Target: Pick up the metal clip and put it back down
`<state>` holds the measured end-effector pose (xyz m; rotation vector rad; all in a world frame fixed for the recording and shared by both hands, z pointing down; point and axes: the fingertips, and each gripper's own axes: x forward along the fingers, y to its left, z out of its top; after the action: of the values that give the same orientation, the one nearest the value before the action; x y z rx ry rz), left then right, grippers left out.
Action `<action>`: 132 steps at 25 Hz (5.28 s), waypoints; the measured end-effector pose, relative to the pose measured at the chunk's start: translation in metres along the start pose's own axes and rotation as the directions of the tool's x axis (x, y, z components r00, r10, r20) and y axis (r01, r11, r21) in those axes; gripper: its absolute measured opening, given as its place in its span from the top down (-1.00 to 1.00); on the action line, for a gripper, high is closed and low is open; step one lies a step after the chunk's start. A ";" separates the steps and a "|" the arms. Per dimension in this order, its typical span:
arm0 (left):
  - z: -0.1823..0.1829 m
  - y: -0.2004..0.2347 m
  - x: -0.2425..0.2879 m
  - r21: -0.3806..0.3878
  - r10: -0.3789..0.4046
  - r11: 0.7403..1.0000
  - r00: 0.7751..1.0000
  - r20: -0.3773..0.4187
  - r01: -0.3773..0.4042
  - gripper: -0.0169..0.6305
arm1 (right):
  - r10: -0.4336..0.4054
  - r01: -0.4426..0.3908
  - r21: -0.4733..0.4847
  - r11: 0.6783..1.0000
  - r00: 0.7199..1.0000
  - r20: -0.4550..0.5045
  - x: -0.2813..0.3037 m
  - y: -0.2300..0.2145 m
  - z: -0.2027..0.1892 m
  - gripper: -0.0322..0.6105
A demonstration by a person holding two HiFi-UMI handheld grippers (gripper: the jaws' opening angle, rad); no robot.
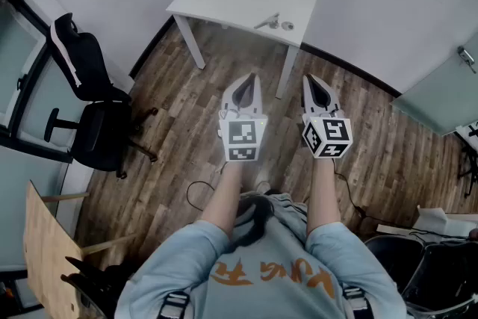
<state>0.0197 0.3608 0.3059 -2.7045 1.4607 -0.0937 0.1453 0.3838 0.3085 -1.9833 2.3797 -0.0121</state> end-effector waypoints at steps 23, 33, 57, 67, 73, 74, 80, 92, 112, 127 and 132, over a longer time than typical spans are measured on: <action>-0.002 -0.004 0.062 0.060 0.007 0.998 0.999 -0.032 -0.005 0.88 | 0.140 -0.140 0.055 0.989 0.990 0.015 0.044 -0.044 -0.011 0.86; -0.065 0.087 0.201 -0.072 0.066 0.995 0.996 -0.066 -0.070 0.88 | 0.093 -0.100 -0.094 0.990 0.992 -0.080 0.191 -0.094 -0.055 0.86; -0.184 0.192 0.505 -0.272 -0.037 0.960 0.935 -0.352 -0.064 0.88 | 0.072 -0.042 0.095 0.995 0.938 -0.338 0.494 -0.222 -0.157 0.86; -0.254 0.180 0.495 -0.302 -0.040 0.946 0.877 -0.479 -0.121 0.87 | 0.170 -0.002 0.306 0.952 0.835 -0.523 0.467 -0.215 -0.263 0.67; -0.264 0.184 0.491 -0.306 -0.027 0.941 0.868 -0.496 -0.146 0.87 | 0.305 -0.002 0.471 0.882 0.763 -0.570 0.455 -0.192 -0.293 0.33; -0.265 0.185 0.490 -0.306 -0.026 0.940 0.867 -0.498 -0.148 0.87 | 0.320 0.012 0.501 0.865 0.757 -0.570 0.455 -0.190 -0.297 0.31; -0.265 0.195 0.488 -0.296 -0.007 0.941 0.866 -0.500 -0.163 0.87 | 0.333 0.051 0.540 0.840 0.737 -0.588 0.465 -0.183 -0.310 0.35; -0.260 0.221 0.479 -0.302 0.022 0.934 0.873 -0.486 -0.192 0.87 | 0.332 0.135 0.667 0.733 0.785 -0.523 0.481 -0.171 -0.297 0.75; -0.163 0.321 0.490 -0.238 0.170 0.940 0.941 -0.293 -0.244 0.88 | 0.138 -0.029 0.303 0.952 0.929 -0.343 0.560 -0.174 -0.151 0.84; -0.164 0.381 0.480 -0.282 0.255 0.901 0.927 -0.274 -0.331 0.87 | 0.229 -0.138 0.268 0.953 0.910 -0.345 0.610 -0.126 -0.147 0.84; -0.186 0.396 0.471 -0.317 0.295 0.863 0.902 -0.316 -0.393 0.87 | 0.337 -0.214 0.321 0.922 0.852 -0.400 0.639 -0.094 -0.178 0.84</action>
<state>-0.0683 -0.2555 0.4673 -2.7222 2.2356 -0.1676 0.1163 -0.2654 0.4712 -1.6283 2.7275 -0.8242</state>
